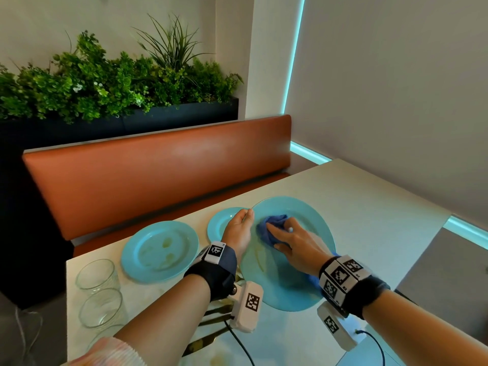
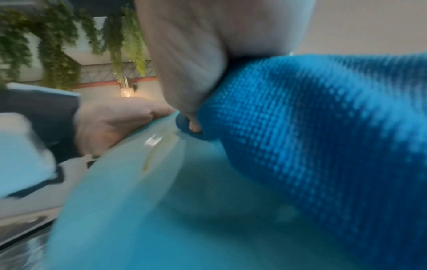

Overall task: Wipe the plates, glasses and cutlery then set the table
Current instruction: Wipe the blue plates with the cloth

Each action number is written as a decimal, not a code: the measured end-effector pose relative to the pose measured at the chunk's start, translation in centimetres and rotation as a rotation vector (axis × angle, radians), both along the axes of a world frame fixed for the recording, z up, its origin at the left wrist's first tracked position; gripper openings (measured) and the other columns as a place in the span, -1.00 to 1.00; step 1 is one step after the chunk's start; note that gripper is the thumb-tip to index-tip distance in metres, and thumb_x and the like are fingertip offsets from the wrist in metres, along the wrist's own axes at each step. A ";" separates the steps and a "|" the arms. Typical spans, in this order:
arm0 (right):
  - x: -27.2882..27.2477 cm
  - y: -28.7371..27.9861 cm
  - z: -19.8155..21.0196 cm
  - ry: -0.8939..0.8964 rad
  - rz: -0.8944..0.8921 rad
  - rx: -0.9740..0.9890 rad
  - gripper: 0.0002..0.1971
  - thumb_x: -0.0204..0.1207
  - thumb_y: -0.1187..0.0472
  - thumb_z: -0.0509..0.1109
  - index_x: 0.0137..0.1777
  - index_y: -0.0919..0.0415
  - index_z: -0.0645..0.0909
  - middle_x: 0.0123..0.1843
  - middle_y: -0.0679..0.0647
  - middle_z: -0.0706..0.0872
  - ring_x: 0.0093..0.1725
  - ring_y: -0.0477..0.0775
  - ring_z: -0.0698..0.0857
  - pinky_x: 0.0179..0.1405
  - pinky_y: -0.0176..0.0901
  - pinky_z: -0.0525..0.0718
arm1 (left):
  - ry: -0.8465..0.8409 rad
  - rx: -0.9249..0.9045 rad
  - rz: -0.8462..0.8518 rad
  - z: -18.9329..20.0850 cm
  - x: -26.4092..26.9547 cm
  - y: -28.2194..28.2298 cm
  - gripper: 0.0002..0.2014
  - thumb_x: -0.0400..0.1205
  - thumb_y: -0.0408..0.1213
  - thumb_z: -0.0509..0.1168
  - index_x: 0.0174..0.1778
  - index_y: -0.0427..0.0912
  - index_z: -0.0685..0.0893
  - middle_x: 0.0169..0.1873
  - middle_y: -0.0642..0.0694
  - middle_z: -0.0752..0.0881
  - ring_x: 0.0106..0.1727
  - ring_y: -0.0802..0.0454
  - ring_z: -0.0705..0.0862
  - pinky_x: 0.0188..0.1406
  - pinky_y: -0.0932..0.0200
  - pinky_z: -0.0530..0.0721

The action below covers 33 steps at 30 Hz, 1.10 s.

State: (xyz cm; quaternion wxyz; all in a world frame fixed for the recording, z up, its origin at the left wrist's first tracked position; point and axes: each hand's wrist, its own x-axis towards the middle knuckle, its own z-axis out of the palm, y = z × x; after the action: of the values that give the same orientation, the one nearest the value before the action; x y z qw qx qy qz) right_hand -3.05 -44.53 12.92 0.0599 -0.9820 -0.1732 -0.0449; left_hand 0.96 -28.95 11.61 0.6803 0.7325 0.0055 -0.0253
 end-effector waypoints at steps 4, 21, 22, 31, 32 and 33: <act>-2.4 -0.2 0.3 0.062 0.315 -0.119 -0.66 0.45 0.15 0.39 0.23 -0.11 0.64 -0.06 0.12 0.62 -0.34 0.09 0.68 -0.44 -0.25 0.60 | -0.023 -0.018 -0.006 -0.3 0.7 0.5 -0.73 0.75 -0.08 0.06 -0.16 -0.12 0.53 -0.13 -0.03 0.56 -0.04 0.06 0.49 0.02 0.17 0.43; -0.7 2.4 0.8 -0.072 -0.030 0.197 -0.57 0.62 0.13 0.18 0.50 -0.01 0.38 0.36 0.20 0.43 0.15 0.26 0.62 0.05 -0.03 0.64 | 0.037 -0.163 -0.025 0.7 0.7 -0.8 -0.70 0.76 -0.12 0.07 -0.26 -0.07 0.54 -0.22 -0.08 0.62 -0.02 -0.01 0.56 0.14 0.04 0.53; -1.6 2.9 0.2 -0.056 0.051 0.167 -0.58 0.60 0.10 0.16 0.47 -0.02 0.43 0.29 0.20 0.49 0.06 0.23 0.66 -0.05 -0.07 0.67 | 0.048 -0.167 0.002 0.6 0.9 -0.4 -0.70 0.75 -0.11 0.07 -0.26 -0.06 0.54 -0.19 -0.08 0.62 0.00 -0.01 0.55 0.20 0.05 0.51; -2.4 -4.0 -0.7 0.171 0.065 -0.136 -0.60 0.68 0.09 0.10 0.44 -0.35 0.37 0.27 -0.06 0.41 0.18 0.10 0.52 0.05 -0.12 0.49 | 0.062 -0.108 0.091 -0.4 0.6 2.9 -0.71 0.76 -0.05 0.02 -0.24 0.07 0.52 0.02 0.04 0.57 0.14 0.04 0.47 0.20 0.16 0.40; -1.5 -4.6 -0.1 0.101 -0.033 -0.120 -0.59 0.67 0.08 0.11 0.47 -0.32 0.34 0.29 -0.04 0.41 0.19 0.13 0.54 0.04 -0.12 0.53 | 0.071 -0.109 0.085 -0.4 0.5 2.7 -0.71 0.75 -0.02 0.02 -0.20 0.05 0.55 0.05 -0.01 0.58 0.15 0.01 0.50 0.27 0.08 0.43; -0.6 -5.0 0.3 0.032 -0.138 -0.098 -0.56 0.66 0.09 0.13 0.51 -0.25 0.30 0.33 0.04 0.41 0.22 0.20 0.56 0.07 -0.08 0.58 | 0.080 -0.116 0.069 -0.4 0.2 2.4 -0.71 0.75 0.00 0.01 -0.12 0.01 0.57 0.08 -0.06 0.61 0.16 -0.03 0.53 0.35 -0.02 0.46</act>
State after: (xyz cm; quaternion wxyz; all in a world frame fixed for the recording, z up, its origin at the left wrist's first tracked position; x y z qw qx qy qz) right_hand -3.63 -49.56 13.22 0.0113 -0.9940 -0.1061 -0.0247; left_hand 1.19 -26.56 11.18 0.7212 0.6897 0.0566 -0.0314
